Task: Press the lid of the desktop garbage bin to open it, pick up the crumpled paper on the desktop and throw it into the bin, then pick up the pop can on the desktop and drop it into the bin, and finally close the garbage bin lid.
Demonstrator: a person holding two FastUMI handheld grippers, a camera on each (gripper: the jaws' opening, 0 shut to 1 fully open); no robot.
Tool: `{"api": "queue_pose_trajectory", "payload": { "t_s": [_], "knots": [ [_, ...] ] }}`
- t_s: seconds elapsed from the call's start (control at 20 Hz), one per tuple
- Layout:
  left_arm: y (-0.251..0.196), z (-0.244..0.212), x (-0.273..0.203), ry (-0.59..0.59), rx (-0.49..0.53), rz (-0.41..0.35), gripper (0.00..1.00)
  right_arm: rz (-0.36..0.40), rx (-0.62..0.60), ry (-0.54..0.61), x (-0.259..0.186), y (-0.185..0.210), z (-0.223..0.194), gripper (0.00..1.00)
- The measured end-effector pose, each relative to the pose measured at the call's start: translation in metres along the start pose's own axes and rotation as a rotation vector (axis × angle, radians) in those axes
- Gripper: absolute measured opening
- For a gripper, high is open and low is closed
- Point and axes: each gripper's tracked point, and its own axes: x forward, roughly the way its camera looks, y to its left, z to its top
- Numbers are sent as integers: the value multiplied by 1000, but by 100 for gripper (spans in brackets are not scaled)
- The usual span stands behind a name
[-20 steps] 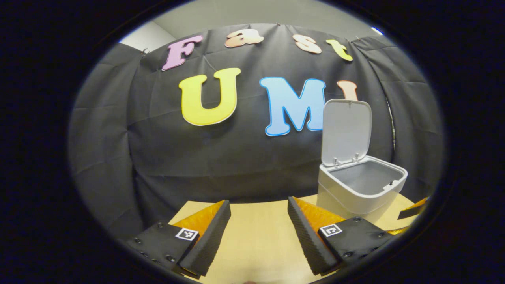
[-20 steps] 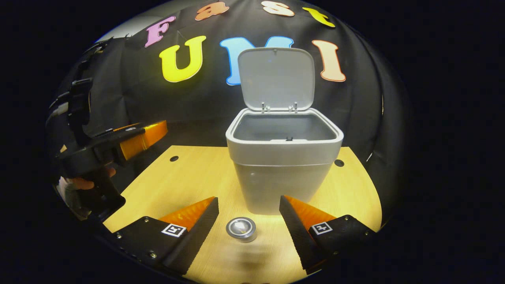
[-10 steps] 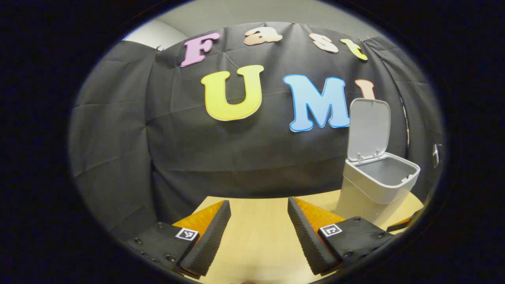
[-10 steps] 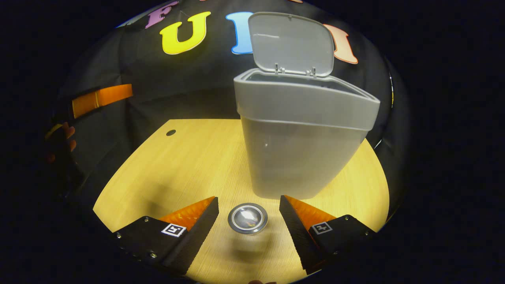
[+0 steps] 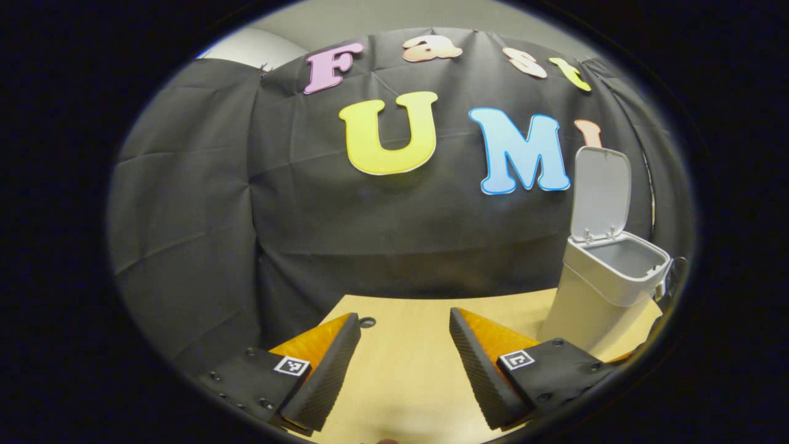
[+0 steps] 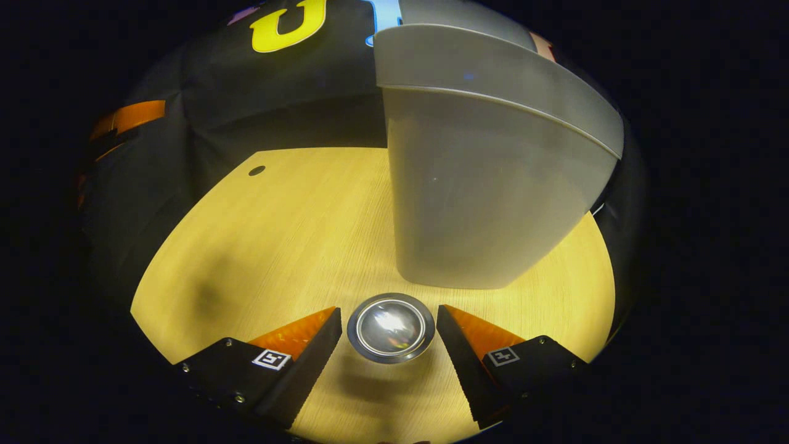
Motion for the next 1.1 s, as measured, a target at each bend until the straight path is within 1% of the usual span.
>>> {"api": "queue_pose_trajectory", "payload": {
  "t_s": [0.05, 0.1, 0.15, 0.25, 0.3, 0.45, 0.5, 0.6, 0.8, 1.05, 1.1],
  "knots": [
    [0, -1, 1, 4, -3, 0, 96, -12, -4, 5, 1, -3, 0, 99],
    [0, -2, 2, 8, -7, -2, 96, -11, -3, 7, 0, -4, 3, 99],
    [-1, -3, 3, 11, -11, -5, 96, -1, -2, 15, 1, -3, -1, 84],
    [-6, -7, 3, 17, -17, -14, 96, 10, -2, 11, -2, -2, 3, 84],
    [-7, -6, 4, 18, -17, -18, 100, 18, -3, -8, -7, 0, 8, 84],
    [-11, -6, 6, 18, -18, -27, 100, 51, -19, -69, -25, 10, 30, 84],
    [-12, -6, 7, 18, -18, -29, 96, 59, -26, -93, -32, 15, 36, 84],
    [-13, -7, 7, 20, -19, -32, 97, 76, -32, -137, -45, 23, 53, 84],
    [-15, -5, 7, 20, -20, -39, 96, 121, -20, -233, -71, 37, 93, 84],
    [-15, -6, 4, 20, -19, -42, 96, 144, -22, -360, -102, 42, 152, 84],
    [-15, -5, 4, 19, -20, -42, 100, 143, -19, -392, -110, 42, 163, 84]
  ]
}}
